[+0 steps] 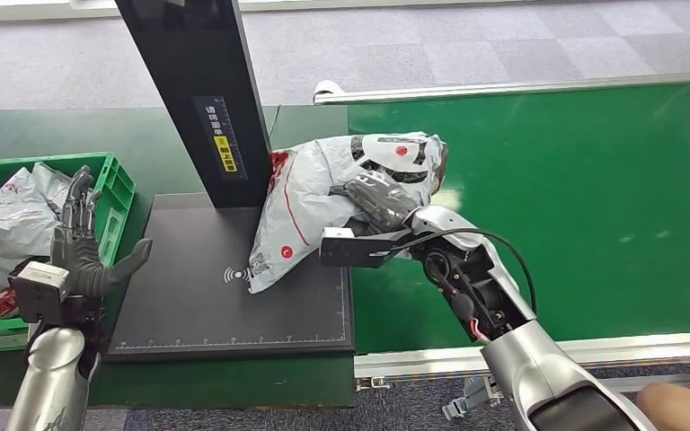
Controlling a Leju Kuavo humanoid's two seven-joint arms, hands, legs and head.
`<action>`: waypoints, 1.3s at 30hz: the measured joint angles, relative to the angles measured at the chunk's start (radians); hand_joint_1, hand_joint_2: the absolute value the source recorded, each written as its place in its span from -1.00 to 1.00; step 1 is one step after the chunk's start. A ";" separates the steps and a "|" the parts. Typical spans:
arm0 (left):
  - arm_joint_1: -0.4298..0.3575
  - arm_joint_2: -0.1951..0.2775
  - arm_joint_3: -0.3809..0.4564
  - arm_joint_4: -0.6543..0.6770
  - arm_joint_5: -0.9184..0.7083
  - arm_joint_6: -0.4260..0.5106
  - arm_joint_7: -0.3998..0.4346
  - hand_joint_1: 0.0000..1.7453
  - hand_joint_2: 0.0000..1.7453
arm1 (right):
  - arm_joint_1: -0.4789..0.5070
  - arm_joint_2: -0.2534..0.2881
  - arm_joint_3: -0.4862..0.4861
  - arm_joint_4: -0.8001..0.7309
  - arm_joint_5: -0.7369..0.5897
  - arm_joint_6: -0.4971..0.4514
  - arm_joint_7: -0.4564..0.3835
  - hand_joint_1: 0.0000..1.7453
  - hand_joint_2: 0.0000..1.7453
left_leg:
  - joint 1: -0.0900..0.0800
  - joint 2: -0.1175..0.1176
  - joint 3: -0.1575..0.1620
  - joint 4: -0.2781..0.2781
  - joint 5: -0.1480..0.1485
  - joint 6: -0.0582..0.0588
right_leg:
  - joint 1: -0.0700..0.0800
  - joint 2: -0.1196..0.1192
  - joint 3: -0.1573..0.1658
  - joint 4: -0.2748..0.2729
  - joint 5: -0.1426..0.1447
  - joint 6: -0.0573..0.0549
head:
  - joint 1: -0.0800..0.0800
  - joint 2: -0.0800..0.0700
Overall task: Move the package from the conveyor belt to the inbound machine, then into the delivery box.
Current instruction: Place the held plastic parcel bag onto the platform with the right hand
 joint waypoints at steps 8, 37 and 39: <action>-0.009 0.000 0.011 0.002 -0.002 -0.017 0.011 -1.00 1.00 | 0.014 0.028 0.089 -0.011 -0.083 0.028 -0.010 0.74 1.00 | 0.000 0.000 0.000 0.000 0.000 0.000 | 0.000 0.000 0.000 0.000 0.000 0.000 | 0.000 0.000; -0.024 0.008 0.021 0.026 -0.002 -0.029 0.022 -1.00 1.00 | 0.020 0.041 0.165 0.020 -0.221 0.072 -0.008 -1.00 1.00 | 0.000 0.000 0.000 0.000 0.000 0.000 | 0.000 0.000 0.000 0.000 0.000 0.000 | 0.000 0.000; -0.024 0.008 0.021 0.026 -0.004 -0.030 0.023 -1.00 1.00 | 0.027 0.038 0.159 0.021 -0.236 0.077 -0.012 -1.00 1.00 | 0.000 0.000 0.000 0.000 0.000 0.000 | 0.000 0.000 0.000 0.000 0.000 0.000 | 0.000 0.000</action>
